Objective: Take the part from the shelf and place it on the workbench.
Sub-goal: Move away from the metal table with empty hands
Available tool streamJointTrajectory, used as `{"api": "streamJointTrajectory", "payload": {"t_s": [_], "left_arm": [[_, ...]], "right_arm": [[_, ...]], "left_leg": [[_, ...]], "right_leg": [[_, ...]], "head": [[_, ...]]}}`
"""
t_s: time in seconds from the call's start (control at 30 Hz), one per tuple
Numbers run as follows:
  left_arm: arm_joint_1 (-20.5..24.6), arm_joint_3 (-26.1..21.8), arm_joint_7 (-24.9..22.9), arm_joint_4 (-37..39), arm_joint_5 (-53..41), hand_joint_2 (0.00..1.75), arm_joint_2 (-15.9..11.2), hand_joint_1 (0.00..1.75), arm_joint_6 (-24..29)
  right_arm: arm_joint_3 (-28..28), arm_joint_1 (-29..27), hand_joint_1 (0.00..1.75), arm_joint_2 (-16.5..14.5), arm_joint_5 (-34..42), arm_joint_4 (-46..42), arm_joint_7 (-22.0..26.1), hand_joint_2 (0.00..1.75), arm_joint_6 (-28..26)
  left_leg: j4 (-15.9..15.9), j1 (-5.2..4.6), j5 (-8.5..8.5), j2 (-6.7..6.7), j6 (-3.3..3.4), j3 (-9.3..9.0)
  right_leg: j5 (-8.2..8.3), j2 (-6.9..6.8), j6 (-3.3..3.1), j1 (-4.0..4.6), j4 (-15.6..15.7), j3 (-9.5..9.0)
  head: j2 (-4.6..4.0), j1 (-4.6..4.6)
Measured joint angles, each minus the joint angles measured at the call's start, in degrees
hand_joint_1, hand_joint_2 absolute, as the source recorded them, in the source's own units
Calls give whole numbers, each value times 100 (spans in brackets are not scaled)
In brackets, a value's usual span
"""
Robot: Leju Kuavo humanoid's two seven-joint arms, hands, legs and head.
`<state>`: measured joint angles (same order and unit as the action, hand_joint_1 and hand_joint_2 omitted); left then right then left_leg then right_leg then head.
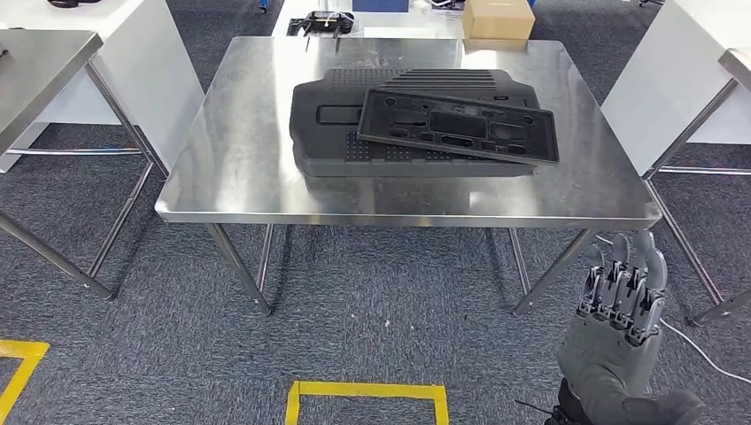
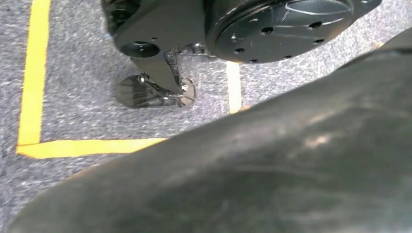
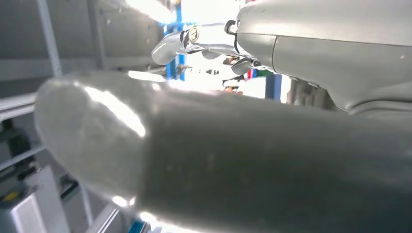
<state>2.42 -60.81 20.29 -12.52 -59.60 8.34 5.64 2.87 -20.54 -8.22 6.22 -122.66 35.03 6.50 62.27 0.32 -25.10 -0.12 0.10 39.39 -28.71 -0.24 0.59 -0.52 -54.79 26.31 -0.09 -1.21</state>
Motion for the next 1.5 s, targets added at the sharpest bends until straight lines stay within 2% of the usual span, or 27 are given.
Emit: {"api": "streamJointTrajectory", "payload": {"t_s": [0.07,0.1,0.13,0.17,0.23,0.3,0.37,0.43,0.47,0.53,0.6,0.67,0.73,0.8,0.87,0.93,0.97,1.03,1.1,1.13,1.17,1.23,1.3,1.33,1.37,1.43,1.5], "left_arm": [[-3,-13,-6,0,-21,0,-1,0,0],[-4,-17,-9,0,-32,0,-1,0,0],[-4,-21,-10,0,-44,0,-1,0,0],[-4,-24,-12,0,-55,0,-1,0,0],[2,-26,-12,1,-73,0,3,0,0],[14,-27,-10,2,-84,0,16,0,0],[22,-31,-9,3,-87,0,21,0,0],[18,-33,-8,3,-88,0,16,0,0],[16,-34,-8,3,-88,0,13,0,0],[18,-36,-8,3,-89,0,6,0,0],[18,-38,-8,2,-92,0,0,0,-1],[18,-39,-8,2,-99,0,-1,0,-7],[18,-39,-11,3,-106,0,3,0,-14],[17,-40,-14,4,-125,0,14,0,-15],[16,-50,-16,4,-149,0,24,0,-14],[9,-73,-18,4,-167,0,28,0,-13],[4,-86,-19,5,-181,0,28,0,-13],[-12,-107,-22,8,-218,0,27,0,-11],[-20,-119,-25,9,-267,0,26,0,-11],[-22,-122,-24,9,-295,0,26,0,-11],[-20,-124,-24,9,-315,0,26,0,-11],[-15,-126,-22,9,-338,0,26,0,-9],[-10,-126,-18,10,-353,0,35,0,-7],[-9,-127,-16,11,-361,0,38,0,-6],[-6,-128,-13,12,-371,0,39,0,-5],[-5,-133,-10,12,-382,0,29,0,-3],[-7,-140,-10,12,-386,0,22,0,-2]], "right_arm": [[-2,-24,0,2,-49,41,-30,0,-65],[-3,-37,0,3,-59,61,-38,0,-87],[-3,-47,0,4,-65,80,-42,0,-107],[-4,-57,0,6,-67,98,-47,0,-125],[-7,-73,0,10,-78,131,-78,0,-164],[-19,-77,0,17,-111,157,-126,0,-213],[-34,-78,0,24,-143,182,-153,0,-244],[-50,-84,0,30,-155,214,-165,0,-253],[-61,-90,0,34,-158,231,-173,0,-256],[-82,-97,0,44,-160,261,-184,0,-275],[-91,-100,0,50,-169,293,-203,0,-307],[-100,-101,0,56,-181,332,-246,0,-344],[-123,-98,0,58,-212,381,-327,0,-397],[-156,-80,0,59,-300,442,-441,0,-471],[-199,-68,0,58,-493,549,-590,0,-569],[-253,-76,0,61,-774,739,-768,0,-682],[-280,-76,0,62,-937,870,-862,0,-737],[-370,-71,0,60,-1292,1242,-1082,0,-827],[-510,-51,0,54,-1622,1730,-1209,0,-831],[-606,-20,0,51,-1804,2045,-1199,0,-816],[-712,16,0,49,-1980,2368,-1146,0,-800],[-932,66,0,40,-2249,2947,-1017,0,-776],[-1105,88,0,24,-2358,3283,-953,0,-737],[-1172,108,0,13,-2394,3394,-947,0,-717],[-1230,129,0,0,-2423,3483,-954,0,-695],[-1319,159,0,-26,-2460,3616,-973,0,-666],[-1389,163,0,-51,-2483,3722,-994,0,-654]], "left_leg": [[702,18,-601,-8,-45,125],[1023,31,-730,-9,-66,150],[1224,51,-729,-8,-88,116],[1235,78,-616,-7,-110,-8],[693,142,-391,-9,-172,-510],[4,147,-445,-40,-196,-978],[-247,96,-544,-72,-123,-1075],[-279,69,-477,-55,23,-958],[-291,60,-418,-38,103,-888],[-301,46,-283,-10,219,-726],[-297,21,-144,3,249,-537],[-293,0,-6,18,250,-371],[-290,-6,135,22,232,-232],[-286,-13,269,19,185,-126],[-311,-8,394,24,115,-98],[-353,17,487,26,38,-94],[-316,26,418,20,10,-69],[67,40,-67,2,-32,39],[786,49,-637,-8,-75,163],[1091,58,-738,-9,-95,176],[1250,71,-696,-8,-113,126],[988,112,-417,-7,-149,-253],[247,135,-397,-26,-202,-823],[-50,132,-470,-43,-204,-1004],[-217,110,-557,-62,-179,-1072],[-284,72,-543,-70,-44,-982],[-308,53,-433,-45,114,-843]], "right_leg": [[122,-11,-42,7,-7,139],[182,-16,-41,11,-14,213],[238,-20,-28,12,-25,286],[289,-21,-8,5,-46,359],[362,-19,49,-13,-134,502],[412,-19,120,-8,-262,645],[477,-20,204,-6,-319,738],[504,-10,278,-29,-340,802],[410,-2,275,-40,-428,872],[-26,11,200,-46,-923,1093],[-438,14,153,-42,-1639,1282],[-465,14,210,-37,-1935,1216],[-231,14,284,-17,-1448,747],[-178,12,252,23,-559,108],[-248,12,176,68,-74,-165],[-173,7,107,62,-19,-110],[-111,-1,63,45,-5,-70],[34,-18,-33,1,24,38],[163,-31,-75,16,18,185],[229,-37,-63,19,12,267],[289,-43,-42,19,0,343],[387,-51,18,1,-61,497],[444,-56,83,-3,-193,664],[467,-57,120,4,-260,738],[502,-57,161,6,-305,804],[586,-54,252,-10,-329,891],[441,-34,266,-33,-477,1025]], "head": [[0,-19],[0,-20],[0,-20],[0,-21],[0,-22],[0,-25],[0,-25],[0,-29],[0,-23],[0,-12],[0,2],[0,2],[0,2],[0,-3],[0,-1],[0,9],[0,10],[0,-5],[0,-18],[0,-18],[0,-20],[0,-20],[0,-25],[0,-24],[0,-25],[0,-13],[0,4]]}}
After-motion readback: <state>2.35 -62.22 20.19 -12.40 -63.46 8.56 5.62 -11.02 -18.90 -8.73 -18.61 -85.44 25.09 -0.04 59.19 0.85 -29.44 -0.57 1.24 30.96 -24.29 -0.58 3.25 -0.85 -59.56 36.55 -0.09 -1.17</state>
